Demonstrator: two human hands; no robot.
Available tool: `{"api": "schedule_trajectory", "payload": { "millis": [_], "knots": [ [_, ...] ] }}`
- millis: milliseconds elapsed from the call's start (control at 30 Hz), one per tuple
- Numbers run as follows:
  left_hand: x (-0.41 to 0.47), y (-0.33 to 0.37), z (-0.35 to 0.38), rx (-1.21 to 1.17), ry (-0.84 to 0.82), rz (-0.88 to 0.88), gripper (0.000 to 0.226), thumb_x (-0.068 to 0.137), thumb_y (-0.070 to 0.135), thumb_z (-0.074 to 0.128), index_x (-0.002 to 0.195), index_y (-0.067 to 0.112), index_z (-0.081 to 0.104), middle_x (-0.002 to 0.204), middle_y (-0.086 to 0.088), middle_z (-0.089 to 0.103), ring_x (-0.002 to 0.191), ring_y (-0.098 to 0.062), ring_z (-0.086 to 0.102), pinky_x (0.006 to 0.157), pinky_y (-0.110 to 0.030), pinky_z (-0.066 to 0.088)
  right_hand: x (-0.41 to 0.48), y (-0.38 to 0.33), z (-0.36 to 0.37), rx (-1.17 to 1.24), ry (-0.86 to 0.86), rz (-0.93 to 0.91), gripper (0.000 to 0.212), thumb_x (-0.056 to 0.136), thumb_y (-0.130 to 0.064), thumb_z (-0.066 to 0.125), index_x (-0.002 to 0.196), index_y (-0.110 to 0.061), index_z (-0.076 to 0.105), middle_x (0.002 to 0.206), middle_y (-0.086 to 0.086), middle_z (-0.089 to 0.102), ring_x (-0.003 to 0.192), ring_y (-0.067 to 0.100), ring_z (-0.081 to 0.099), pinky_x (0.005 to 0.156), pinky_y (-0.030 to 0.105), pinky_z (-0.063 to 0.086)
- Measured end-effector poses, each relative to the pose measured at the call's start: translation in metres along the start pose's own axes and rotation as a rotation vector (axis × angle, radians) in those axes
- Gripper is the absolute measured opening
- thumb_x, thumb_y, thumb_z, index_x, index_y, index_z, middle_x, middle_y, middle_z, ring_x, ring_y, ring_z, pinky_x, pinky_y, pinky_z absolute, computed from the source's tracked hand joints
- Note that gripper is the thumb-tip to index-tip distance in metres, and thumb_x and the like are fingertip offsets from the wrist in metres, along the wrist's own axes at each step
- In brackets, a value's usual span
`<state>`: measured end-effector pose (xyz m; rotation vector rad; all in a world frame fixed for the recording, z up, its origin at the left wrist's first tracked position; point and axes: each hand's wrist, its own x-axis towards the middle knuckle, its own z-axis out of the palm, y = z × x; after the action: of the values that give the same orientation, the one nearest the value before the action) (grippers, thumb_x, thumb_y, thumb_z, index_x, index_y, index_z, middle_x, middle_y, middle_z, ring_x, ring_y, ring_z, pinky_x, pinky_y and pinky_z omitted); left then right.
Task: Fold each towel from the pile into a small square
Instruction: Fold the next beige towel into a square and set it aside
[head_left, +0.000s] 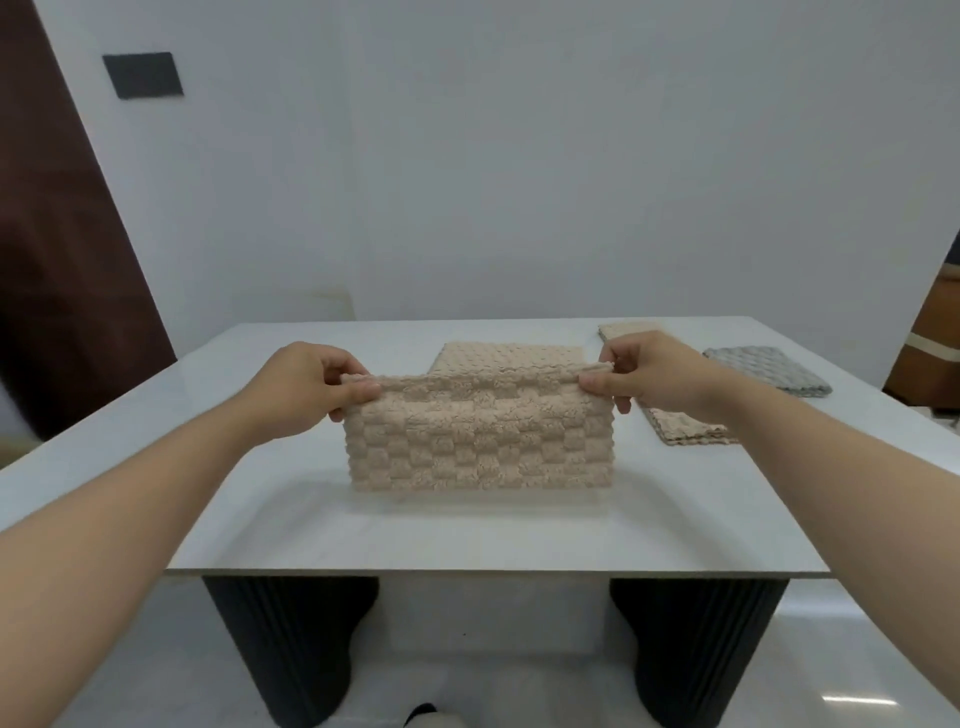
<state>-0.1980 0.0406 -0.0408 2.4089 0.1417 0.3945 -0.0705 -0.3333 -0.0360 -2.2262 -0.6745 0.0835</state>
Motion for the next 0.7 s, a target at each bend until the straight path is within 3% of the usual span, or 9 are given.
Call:
{"api": "schedule_trajectory", "payload": {
  "millis": [133, 300, 400, 500, 600, 700],
  "knots": [
    [-0.018, 0.008, -0.012, 0.016, -0.093, -0.035, 0.019, 0.082, 0.037, 0.082, 0.082, 0.019, 0.075, 0.06, 0.001, 0.068, 0.051, -0.008, 0.058, 0.054, -0.023, 0.039, -0.011, -0.006, -0.003, 0.134, -0.113, 0.015, 0.046, 0.085, -0.031, 0.08, 0.087, 0.008, 0.056, 0.077, 0.021, 0.069, 0.063, 0.018, 0.06, 0.051, 0.025, 0.037],
    [-0.021, 0.014, -0.017, 0.027, -0.229, -0.098, 0.025, 0.085, 0.025, 0.082, 0.094, 0.006, 0.068, 0.075, -0.008, 0.075, 0.056, -0.016, 0.065, 0.057, -0.029, 0.044, -0.016, -0.01, 0.004, 0.154, -0.116, 0.072, 0.025, 0.088, -0.018, 0.078, 0.092, -0.003, 0.058, 0.065, 0.004, 0.069, 0.055, 0.019, 0.062, 0.044, 0.024, 0.037],
    [-0.02, 0.022, -0.013, -0.021, -0.162, -0.057, 0.024, 0.091, 0.019, 0.076, 0.095, 0.002, 0.06, 0.078, -0.007, 0.078, 0.071, -0.02, 0.075, 0.062, -0.031, 0.054, -0.018, -0.017, 0.011, 0.179, 0.031, -0.003, 0.016, 0.092, -0.012, 0.074, 0.101, -0.006, 0.061, 0.072, 0.01, 0.07, 0.058, 0.027, 0.07, 0.044, 0.027, 0.046],
    [-0.021, 0.017, -0.006, -0.011, 0.043, 0.013, 0.021, 0.09, 0.024, 0.077, 0.09, 0.011, 0.06, 0.083, 0.007, 0.078, 0.08, -0.016, 0.075, 0.078, -0.041, 0.061, -0.025, -0.02, 0.019, 0.271, 0.198, -0.069, 0.009, 0.096, -0.006, 0.067, 0.105, -0.004, 0.068, 0.089, 0.015, 0.071, 0.07, 0.025, 0.076, 0.055, 0.024, 0.057],
    [-0.039, 0.002, 0.012, 0.058, 0.193, 0.097, 0.014, 0.089, 0.027, 0.076, 0.093, 0.027, 0.063, 0.091, 0.015, 0.072, 0.084, -0.007, 0.069, 0.078, -0.028, 0.056, -0.041, -0.007, 0.035, 0.099, 0.291, -0.088, 0.007, 0.096, -0.015, 0.068, 0.101, -0.012, 0.072, 0.09, 0.0, 0.076, 0.074, 0.006, 0.074, 0.061, 0.007, 0.048],
    [-0.066, -0.02, 0.042, 0.119, 0.156, 0.228, 0.023, 0.09, 0.021, 0.076, 0.107, 0.034, 0.069, 0.1, 0.021, 0.069, 0.089, 0.005, 0.064, 0.083, -0.017, 0.048, -0.062, 0.017, 0.059, -0.11, 0.248, -0.064, 0.009, 0.097, -0.027, 0.067, 0.104, -0.024, 0.071, 0.09, -0.012, 0.072, 0.078, -0.004, 0.065, 0.063, 0.002, 0.042]
  ]
}}
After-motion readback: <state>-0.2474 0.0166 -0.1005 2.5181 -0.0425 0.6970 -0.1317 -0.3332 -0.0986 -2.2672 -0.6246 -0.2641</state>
